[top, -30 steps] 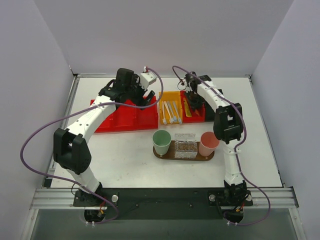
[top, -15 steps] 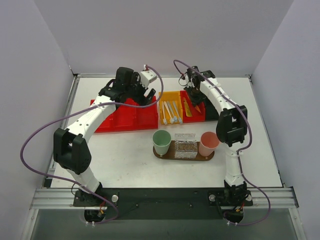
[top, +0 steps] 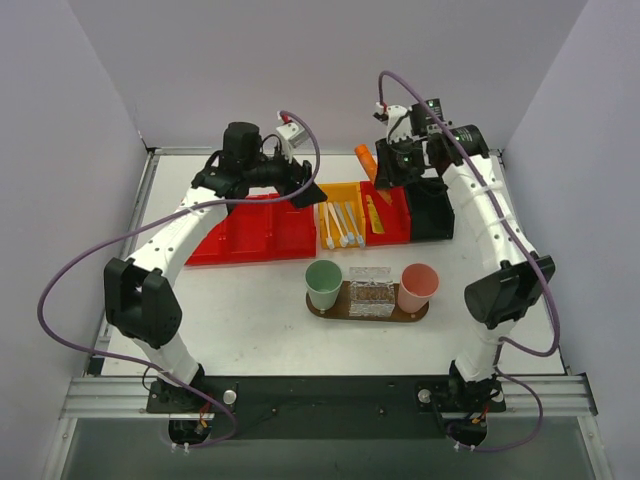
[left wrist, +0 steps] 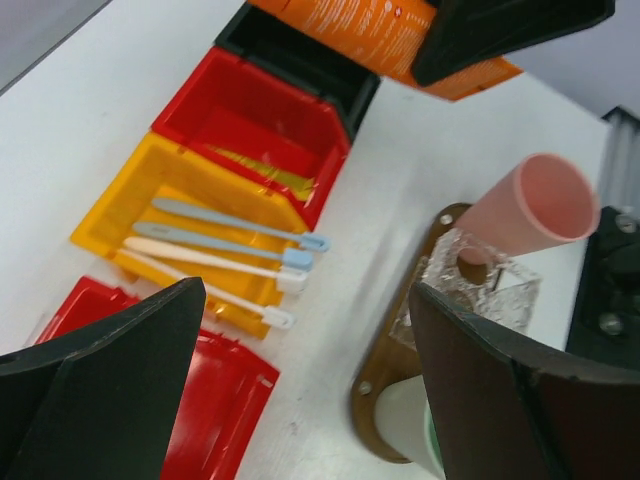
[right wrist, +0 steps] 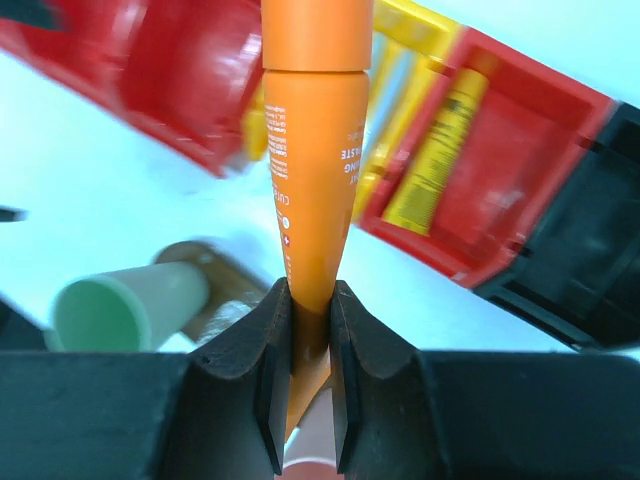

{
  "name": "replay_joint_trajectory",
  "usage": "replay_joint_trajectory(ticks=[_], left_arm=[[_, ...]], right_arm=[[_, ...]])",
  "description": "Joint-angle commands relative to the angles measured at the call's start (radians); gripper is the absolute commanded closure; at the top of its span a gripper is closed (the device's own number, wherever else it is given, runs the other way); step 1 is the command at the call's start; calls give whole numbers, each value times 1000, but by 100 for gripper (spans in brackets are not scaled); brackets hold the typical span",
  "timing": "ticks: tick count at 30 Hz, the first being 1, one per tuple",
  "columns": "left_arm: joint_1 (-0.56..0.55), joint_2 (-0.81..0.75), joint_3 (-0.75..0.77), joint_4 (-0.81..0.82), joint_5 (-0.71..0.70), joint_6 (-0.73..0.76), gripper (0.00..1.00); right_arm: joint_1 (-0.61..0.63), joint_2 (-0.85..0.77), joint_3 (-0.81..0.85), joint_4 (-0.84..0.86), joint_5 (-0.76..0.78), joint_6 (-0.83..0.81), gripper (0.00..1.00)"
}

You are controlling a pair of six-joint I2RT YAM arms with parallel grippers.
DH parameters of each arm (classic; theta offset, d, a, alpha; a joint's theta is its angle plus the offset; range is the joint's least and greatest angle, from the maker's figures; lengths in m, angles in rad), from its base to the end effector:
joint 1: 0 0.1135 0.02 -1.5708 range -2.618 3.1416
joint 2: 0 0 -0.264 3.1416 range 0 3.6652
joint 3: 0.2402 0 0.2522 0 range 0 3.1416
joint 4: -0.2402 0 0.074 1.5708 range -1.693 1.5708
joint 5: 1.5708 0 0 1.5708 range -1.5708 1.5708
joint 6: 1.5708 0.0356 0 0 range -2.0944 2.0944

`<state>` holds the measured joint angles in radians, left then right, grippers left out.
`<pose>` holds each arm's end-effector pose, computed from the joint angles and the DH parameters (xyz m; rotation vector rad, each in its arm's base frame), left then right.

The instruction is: Prepare toiletry sets of a toothbrush and toothpaste on the tray

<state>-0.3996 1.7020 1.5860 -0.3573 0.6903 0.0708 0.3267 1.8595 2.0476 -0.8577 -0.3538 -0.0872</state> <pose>0.3551 -0.1746 0.3602 0.8922 1.8395 -0.9081 0.3832 0.1429 0.4047 -0.6483 2.1473 0.5258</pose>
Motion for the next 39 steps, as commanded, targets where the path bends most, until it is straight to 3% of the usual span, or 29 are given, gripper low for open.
replay_joint_trajectory(ticks=[1, 10, 20, 23, 27, 31, 39], left_arm=[[8, -73, 13, 216, 222, -262, 6], [8, -99, -66, 535, 337, -529, 6], [15, -81, -77, 648, 347, -594, 6], [18, -74, -63, 644, 373, -592, 10], [18, -71, -31, 529, 405, -499, 23], [16, -87, -75, 552, 419, -505, 36], [16, -73, -97, 597, 491, -559, 39]], right_arm=[[-6, -83, 3, -23, -360, 44, 99], [15, -106, 6, 0, -617, 87, 98], [58, -108, -23, 8, -692, 95, 98], [64, -112, -41, 5, -718, 69, 98], [64, -129, -55, 5, -718, 57, 98], [64, -128, -53, 5, -729, 55, 98], [71, -118, -43, 6, -726, 60, 98]])
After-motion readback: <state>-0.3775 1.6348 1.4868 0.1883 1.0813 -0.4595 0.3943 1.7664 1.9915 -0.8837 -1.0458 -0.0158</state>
